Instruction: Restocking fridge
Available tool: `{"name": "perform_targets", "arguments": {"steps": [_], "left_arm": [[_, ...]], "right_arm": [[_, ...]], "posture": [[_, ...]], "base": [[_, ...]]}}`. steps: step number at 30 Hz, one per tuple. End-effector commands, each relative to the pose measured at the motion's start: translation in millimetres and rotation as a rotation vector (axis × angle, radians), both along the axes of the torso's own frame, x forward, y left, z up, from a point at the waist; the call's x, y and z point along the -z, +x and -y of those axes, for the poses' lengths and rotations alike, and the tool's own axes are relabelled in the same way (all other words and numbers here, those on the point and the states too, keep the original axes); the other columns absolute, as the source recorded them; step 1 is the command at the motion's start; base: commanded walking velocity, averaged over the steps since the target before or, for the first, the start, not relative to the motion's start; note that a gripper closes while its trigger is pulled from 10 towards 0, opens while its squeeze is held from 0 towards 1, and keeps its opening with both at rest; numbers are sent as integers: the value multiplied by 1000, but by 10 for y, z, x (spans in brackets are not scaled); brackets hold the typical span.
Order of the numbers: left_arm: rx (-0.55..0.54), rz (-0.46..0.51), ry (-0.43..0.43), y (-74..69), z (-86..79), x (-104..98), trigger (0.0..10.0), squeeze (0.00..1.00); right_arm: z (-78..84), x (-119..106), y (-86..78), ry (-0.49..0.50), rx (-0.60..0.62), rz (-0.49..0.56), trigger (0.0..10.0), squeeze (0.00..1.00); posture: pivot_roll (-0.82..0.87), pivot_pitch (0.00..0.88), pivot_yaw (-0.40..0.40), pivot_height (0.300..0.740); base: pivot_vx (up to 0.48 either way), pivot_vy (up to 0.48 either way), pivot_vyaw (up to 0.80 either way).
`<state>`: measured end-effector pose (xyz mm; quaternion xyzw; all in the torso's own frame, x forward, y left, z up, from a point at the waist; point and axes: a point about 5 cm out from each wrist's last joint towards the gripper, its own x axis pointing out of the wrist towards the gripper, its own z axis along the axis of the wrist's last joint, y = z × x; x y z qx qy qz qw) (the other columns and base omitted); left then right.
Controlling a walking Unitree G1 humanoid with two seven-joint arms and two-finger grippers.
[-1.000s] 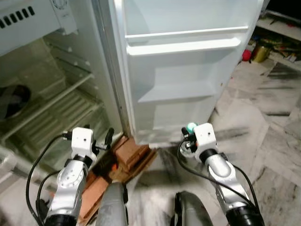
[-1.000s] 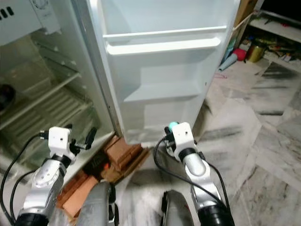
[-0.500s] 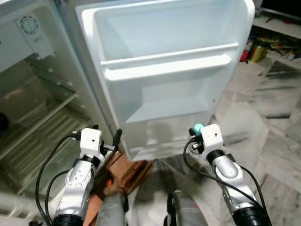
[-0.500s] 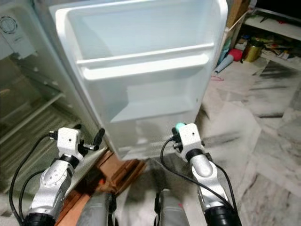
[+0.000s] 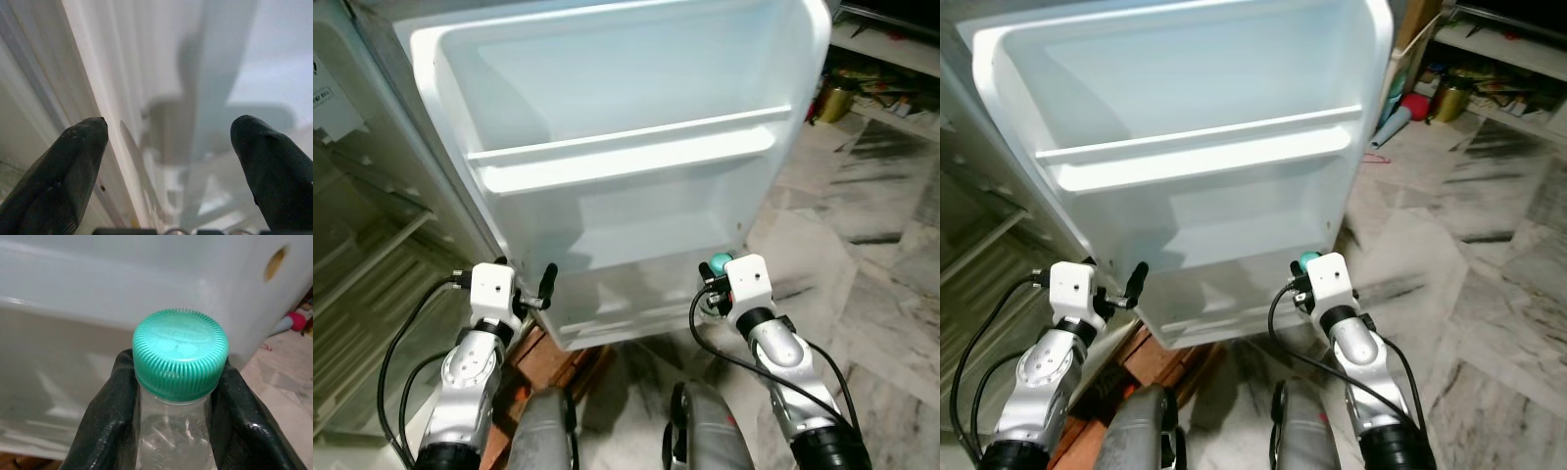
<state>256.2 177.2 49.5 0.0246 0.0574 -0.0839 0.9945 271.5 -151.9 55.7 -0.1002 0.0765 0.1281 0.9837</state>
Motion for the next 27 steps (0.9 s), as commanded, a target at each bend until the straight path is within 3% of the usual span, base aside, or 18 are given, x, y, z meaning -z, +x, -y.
{"name": "perform_targets", "arguments": {"steps": [1, 12, 16, 23, 27], "left_arm": [[-26, -14, 13, -51, -79, 8, 10000, 0], [-43, -40, 34, -213, -171, 24, 10000, 0], [-39, -67, 81, -308, -302, 57, 10000, 0], [-61, -61, 106, -392, -418, -70, 10000, 0], [-52, -58, 126, -500, -428, -130, 10000, 0]], "right_arm": [[-119, -42, 20, 28, -52, 42, 10000, 0], [-240, -90, 139, 44, -92, 57, 10000, 0], [-358, -219, 204, 50, -155, 142, 10000, 0], [-429, -415, 445, -27, -168, 272, 10000, 0], [-450, -493, 621, -30, -123, 286, 10000, 0]], "posture": [[17, 125, 15, 655], [51, 169, 8, 601], [63, 188, 7, 581], [134, 238, 7, 581], [188, 252, 12, 581]], "base": [[0, 0, 0], [0, 0, 0], [0, 0, 0], [0, 0, 0], [0, 0, 0]]}}
